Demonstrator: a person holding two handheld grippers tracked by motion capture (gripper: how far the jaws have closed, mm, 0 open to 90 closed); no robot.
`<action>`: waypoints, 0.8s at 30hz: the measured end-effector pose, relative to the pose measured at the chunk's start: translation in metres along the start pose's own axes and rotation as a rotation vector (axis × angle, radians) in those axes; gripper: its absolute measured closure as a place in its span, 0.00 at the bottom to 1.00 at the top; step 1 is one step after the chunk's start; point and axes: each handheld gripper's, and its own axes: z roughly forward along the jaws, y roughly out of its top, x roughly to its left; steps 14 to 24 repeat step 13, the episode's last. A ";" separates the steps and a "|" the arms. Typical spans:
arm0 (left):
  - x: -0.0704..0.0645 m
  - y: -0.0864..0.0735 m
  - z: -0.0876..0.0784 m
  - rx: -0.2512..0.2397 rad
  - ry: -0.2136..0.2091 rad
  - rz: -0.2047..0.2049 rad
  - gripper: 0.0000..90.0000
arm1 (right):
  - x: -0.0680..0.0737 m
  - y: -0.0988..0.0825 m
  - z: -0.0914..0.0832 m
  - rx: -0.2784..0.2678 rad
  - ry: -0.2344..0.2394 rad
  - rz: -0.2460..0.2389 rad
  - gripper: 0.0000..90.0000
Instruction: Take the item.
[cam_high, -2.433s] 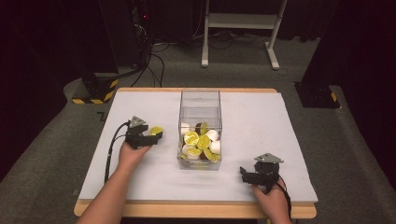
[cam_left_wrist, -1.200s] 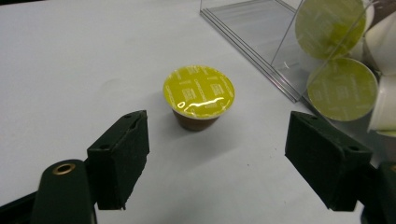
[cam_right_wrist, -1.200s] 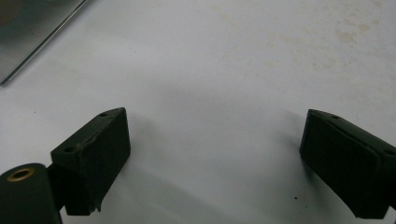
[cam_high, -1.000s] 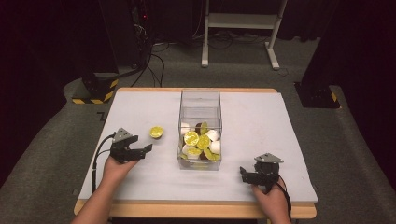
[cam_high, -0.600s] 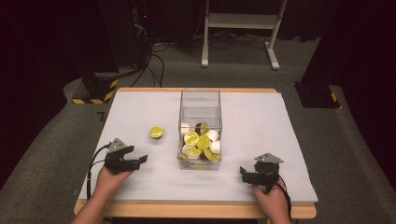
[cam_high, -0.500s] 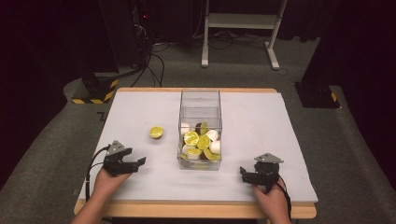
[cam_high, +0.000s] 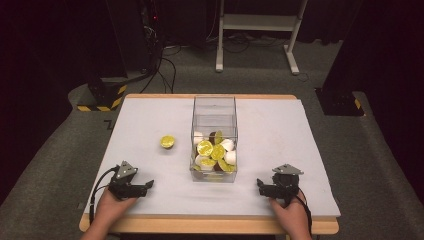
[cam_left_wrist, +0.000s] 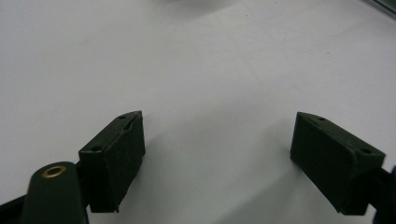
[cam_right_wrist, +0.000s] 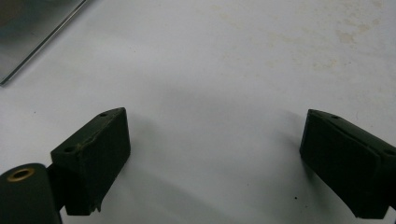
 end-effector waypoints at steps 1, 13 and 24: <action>0.000 0.000 0.000 0.000 -0.004 -0.006 0.20 | 0.000 0.000 0.000 0.000 -0.001 -0.001 0.09; -0.001 0.000 0.000 -0.009 0.000 -0.010 0.20 | 0.000 0.000 0.000 0.000 -0.003 -0.002 0.09; -0.001 0.000 0.000 -0.009 0.000 -0.010 0.20 | 0.000 0.000 0.000 0.000 -0.003 -0.002 0.09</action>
